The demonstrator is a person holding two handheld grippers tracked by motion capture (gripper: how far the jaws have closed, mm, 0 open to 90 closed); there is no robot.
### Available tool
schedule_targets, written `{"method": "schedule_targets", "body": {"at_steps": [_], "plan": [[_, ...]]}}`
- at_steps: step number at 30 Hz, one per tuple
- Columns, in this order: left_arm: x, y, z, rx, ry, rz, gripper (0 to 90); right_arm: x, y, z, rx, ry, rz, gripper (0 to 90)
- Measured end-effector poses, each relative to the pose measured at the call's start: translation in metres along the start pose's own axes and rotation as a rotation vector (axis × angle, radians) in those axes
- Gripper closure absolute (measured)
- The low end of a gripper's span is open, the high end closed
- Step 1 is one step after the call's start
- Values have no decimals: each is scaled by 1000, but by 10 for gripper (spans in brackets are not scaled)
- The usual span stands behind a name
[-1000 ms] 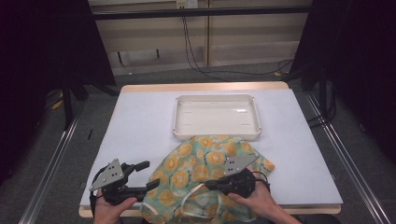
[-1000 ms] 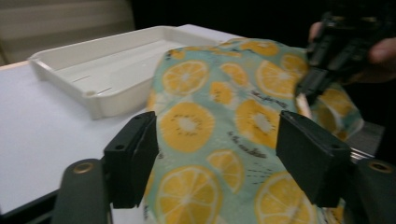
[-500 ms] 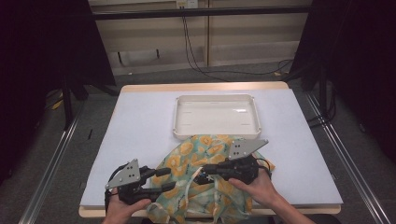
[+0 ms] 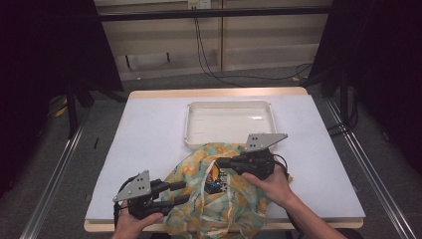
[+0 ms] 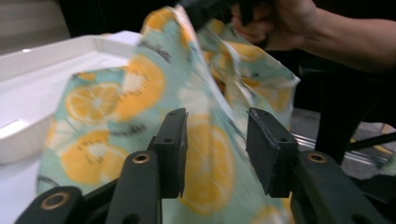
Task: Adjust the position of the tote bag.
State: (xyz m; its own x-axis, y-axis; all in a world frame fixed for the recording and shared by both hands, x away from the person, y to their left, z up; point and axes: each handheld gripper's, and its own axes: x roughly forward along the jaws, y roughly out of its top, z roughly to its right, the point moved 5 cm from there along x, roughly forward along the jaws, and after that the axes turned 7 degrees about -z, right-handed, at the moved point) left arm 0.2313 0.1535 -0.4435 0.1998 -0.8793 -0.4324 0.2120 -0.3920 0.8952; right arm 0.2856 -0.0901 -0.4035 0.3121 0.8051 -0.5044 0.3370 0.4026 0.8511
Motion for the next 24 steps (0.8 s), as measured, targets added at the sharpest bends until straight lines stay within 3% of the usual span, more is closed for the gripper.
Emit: {"method": "schedule_targets", "body": {"at_steps": [6,12,13,18,20,24], "plan": [[-7,-13,6,-4,-8,-19,527,3,-4,5,11,-3,-4,900],[5,-15,5,-16,-21,-36,431,6,-6,6,11,-11,-12,900],[6,-16,3,-20,-5,-49,434,6,-6,6,10,-14,-10,900],[11,-16,-1,-16,-24,-75,719,6,-6,7,10,-8,-9,900],[9,-13,-2,-30,-22,-55,846,6,-6,7,9,-5,-7,900],[3,-6,-4,-51,-23,-26,896,5,-6,7,9,-5,-4,900]]}}
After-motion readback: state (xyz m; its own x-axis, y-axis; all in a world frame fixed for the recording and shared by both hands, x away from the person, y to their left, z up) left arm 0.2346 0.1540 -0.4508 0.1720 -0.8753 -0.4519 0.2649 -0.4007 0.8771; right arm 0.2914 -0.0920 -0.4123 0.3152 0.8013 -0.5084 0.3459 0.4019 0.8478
